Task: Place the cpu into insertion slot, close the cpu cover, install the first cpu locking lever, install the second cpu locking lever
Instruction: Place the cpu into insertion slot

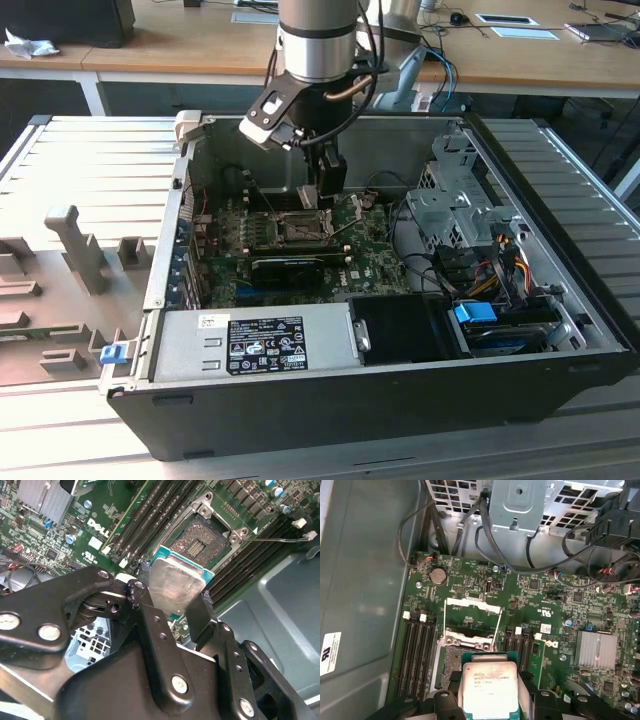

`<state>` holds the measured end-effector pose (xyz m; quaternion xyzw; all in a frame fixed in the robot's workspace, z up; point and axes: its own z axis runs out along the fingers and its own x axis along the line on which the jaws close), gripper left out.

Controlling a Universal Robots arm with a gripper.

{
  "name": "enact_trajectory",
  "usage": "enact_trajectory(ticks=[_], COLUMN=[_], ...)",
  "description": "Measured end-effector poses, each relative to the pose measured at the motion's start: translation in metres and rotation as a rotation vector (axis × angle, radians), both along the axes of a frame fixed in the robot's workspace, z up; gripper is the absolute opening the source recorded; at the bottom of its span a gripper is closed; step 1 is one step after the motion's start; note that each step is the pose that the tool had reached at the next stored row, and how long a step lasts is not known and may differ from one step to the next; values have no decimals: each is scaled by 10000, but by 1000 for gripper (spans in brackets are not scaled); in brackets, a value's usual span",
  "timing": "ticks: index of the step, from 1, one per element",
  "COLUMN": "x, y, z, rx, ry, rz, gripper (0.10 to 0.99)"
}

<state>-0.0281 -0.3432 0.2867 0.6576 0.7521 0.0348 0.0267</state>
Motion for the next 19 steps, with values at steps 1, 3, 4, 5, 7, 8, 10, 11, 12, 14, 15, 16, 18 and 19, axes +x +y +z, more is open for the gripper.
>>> enact_trajectory(ticks=[1, 3, 4, 5, 7, 8, 10, 11, 12, 14, 15, 16, 18, 19], x=[0, 0, 0, 0, 0, 0, 0, 0, 0, 0, 0, 0, 0, 0], y=[1, 1, 1, 1, 1, 1, 1, 1, 1, 2, 2, 2, 3, 3], z=[-12, -41, -49, -57, -72, -82, -96, -100, -105, -109, -115, -124, -134, -137], rx=[1, 0, -1, -1, 0, -1, 0, 0, 0, -3, 0, -1, 0, -1], ry=[0, 0, 1, 1, 1, 1, 0, 0, 0, 1, 0, 0, 1, 0], rz=[-89, -297, -373, -410, -428, -434, -445, -448, -452, -456, -458, -463, -467, -468], gripper=[529, 529, 529, 529, 529, 529, 529, 529, 529, 529, 529, 529, 529, 529])
